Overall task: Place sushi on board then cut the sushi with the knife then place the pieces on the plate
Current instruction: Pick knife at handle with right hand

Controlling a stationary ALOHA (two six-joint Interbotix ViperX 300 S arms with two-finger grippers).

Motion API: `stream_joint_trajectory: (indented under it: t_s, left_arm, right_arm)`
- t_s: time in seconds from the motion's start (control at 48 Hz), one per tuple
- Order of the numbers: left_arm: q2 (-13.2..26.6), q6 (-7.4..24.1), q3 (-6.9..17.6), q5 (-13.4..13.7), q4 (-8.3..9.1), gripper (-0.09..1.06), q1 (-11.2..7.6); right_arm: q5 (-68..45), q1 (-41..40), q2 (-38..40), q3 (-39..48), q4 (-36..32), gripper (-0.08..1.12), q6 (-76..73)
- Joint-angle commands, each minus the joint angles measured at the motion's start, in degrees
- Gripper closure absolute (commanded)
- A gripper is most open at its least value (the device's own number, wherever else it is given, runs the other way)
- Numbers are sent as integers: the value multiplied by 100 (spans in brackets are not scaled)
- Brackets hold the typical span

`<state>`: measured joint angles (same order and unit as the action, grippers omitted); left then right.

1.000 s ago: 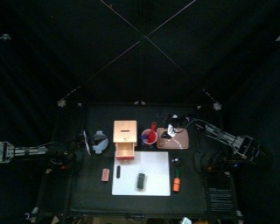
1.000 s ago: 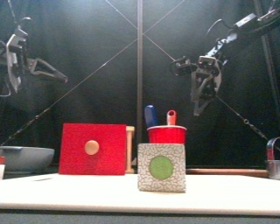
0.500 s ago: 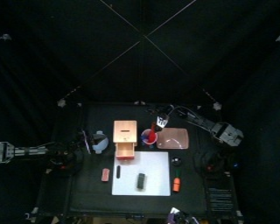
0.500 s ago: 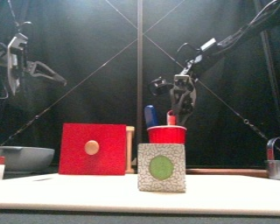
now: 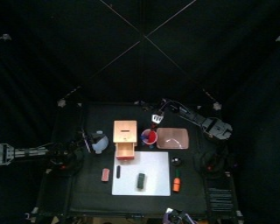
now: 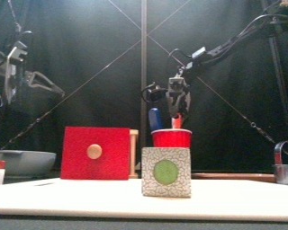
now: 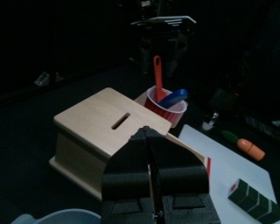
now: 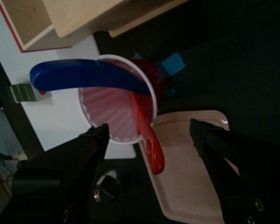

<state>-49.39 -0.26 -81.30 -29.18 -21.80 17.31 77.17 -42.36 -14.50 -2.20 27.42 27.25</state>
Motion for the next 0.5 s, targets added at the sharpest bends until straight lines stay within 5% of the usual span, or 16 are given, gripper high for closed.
stream_joint_trajectory:
  t_s: [0.021, 0.5]
  left_arm:
    - [18, 9, 62, -18, 0, 89, 70]
    - [18, 0, 44, -18, 0, 89, 70]
  right_arm:
    - [88, 9, 88, -149, 44, 6, -9]
    - [114, 88, 62, -220, 88, 50, -35]
